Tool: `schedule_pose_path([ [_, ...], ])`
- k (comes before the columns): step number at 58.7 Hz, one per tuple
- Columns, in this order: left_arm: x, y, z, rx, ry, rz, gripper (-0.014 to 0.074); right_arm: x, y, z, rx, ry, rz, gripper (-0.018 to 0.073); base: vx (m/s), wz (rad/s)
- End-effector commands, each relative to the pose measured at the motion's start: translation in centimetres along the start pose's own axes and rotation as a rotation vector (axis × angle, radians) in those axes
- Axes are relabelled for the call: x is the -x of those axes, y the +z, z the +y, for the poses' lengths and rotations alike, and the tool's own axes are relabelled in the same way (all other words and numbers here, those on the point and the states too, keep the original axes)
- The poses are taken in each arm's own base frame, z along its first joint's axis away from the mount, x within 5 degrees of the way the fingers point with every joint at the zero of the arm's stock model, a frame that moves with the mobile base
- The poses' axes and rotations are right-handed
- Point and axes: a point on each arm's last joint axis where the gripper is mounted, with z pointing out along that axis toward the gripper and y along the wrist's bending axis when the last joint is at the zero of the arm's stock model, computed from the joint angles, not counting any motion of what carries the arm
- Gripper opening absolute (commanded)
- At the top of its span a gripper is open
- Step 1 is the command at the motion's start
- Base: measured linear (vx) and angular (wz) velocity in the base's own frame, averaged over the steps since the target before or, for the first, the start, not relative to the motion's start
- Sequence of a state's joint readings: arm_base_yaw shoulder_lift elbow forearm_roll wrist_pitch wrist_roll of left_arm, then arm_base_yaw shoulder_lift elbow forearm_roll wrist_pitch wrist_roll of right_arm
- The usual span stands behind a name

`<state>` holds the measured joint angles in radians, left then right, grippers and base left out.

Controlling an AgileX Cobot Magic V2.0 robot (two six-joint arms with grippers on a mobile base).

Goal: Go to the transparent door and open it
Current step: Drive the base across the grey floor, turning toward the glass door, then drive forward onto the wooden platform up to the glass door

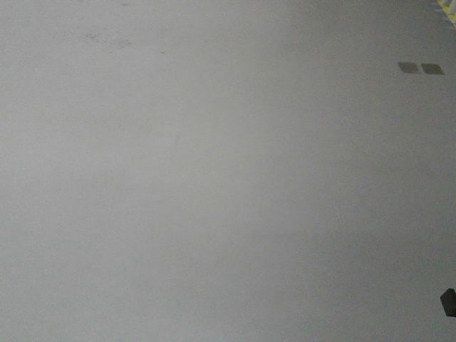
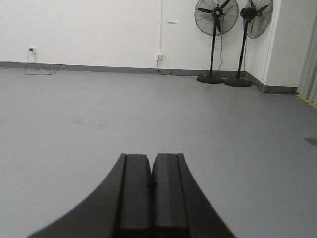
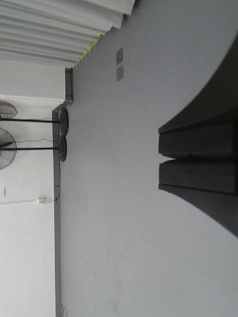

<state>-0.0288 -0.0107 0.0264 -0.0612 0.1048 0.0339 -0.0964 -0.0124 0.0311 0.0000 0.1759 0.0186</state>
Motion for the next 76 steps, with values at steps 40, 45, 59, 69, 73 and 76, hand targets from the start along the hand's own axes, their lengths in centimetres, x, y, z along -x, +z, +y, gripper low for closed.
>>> schedule_pose_path([
  [40,-0.35,0.11,0.04,0.001,-0.02,-0.049,-0.0006,0.42,-0.03,-0.03,-0.005,0.001,-0.083,-0.0008,0.67,0.39],
  [45,-0.35,0.11,0.04,0.001,-0.02,-0.049,-0.0006,0.42,-0.03,-0.03,-0.005,0.001,-0.083,-0.0008,0.72,0.5],
  [59,-0.35,0.11,0.04,0.001,-0.02,-0.049,-0.0006,0.42,-0.03,-0.03,-0.005,0.001,-0.083,-0.0008,0.74,0.5],
  [69,-0.35,0.11,0.04,0.001,-0.02,-0.049,-0.0006,0.42,-0.03,-0.03,-0.005,0.001,-0.083,-0.0008,0.76,0.54],
  [73,-0.35,0.11,0.04,0.001,-0.02,-0.049,-0.0006,0.42,-0.03,-0.03,-0.005,0.001,-0.083,-0.0008,0.76,0.59],
  [76,-0.35,0.11,0.04,0.001,-0.02,-0.049,-0.0006,0.42,-0.03,-0.03,-0.005,0.001,-0.083,-0.0008,0.76,0.61],
])
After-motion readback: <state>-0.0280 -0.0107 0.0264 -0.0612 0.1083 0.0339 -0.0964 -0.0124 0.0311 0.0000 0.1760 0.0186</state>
